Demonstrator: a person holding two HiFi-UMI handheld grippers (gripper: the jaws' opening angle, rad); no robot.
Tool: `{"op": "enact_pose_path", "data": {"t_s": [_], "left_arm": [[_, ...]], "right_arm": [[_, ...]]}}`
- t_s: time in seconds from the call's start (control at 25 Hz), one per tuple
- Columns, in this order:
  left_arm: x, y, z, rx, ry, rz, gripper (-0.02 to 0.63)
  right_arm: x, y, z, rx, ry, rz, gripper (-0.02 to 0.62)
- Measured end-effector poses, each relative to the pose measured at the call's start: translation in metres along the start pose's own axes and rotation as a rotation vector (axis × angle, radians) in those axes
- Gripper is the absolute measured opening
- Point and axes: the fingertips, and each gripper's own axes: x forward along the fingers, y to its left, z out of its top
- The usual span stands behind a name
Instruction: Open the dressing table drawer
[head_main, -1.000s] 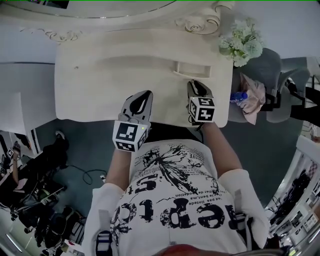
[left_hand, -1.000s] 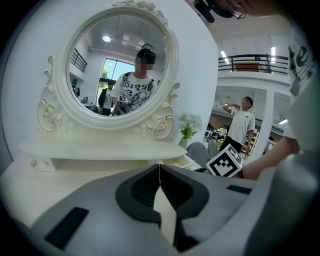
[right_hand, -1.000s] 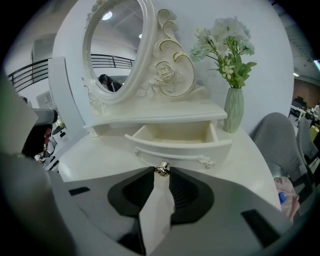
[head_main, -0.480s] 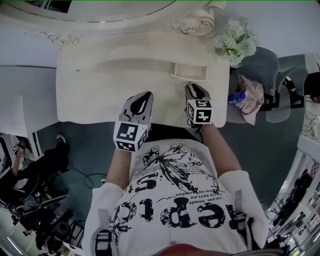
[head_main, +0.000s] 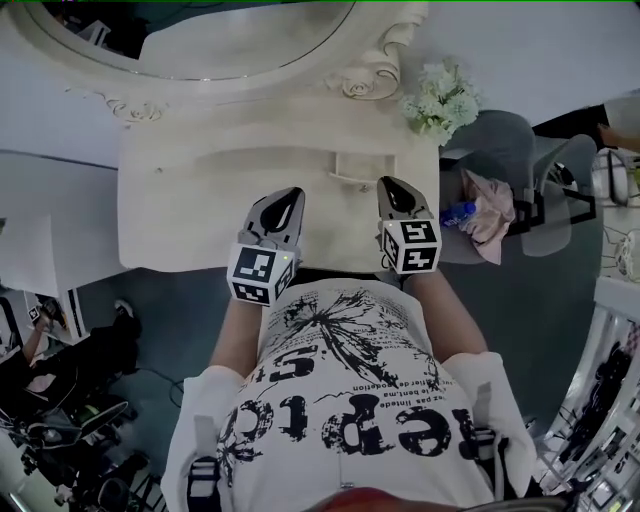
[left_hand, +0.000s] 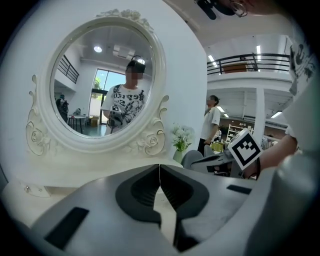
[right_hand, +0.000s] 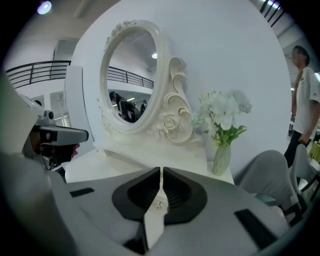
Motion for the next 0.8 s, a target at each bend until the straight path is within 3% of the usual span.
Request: {"op": "enact_pose_path", "data": {"t_s": [0.2,0.44,0.8], "left_arm": [[0.006,-0.003,0.032,0.035,-0.056,-0.015,0.02],[0.005,0.002,0.061,0.047,-0.111,-0.012,0.019],[0.007,0.0,0.07,0.068,-0.121,-0.013,0.02]], "right_arm": [[-0.02,-0.001,0.045,0.063,-0.144,0.053,0.017],[-0.049,0.005,0.088,0.007,-0.294,0.055,0.017],[-0.055,0.006,0.094,-0.007,-0.325,0.045,0.017]]}}
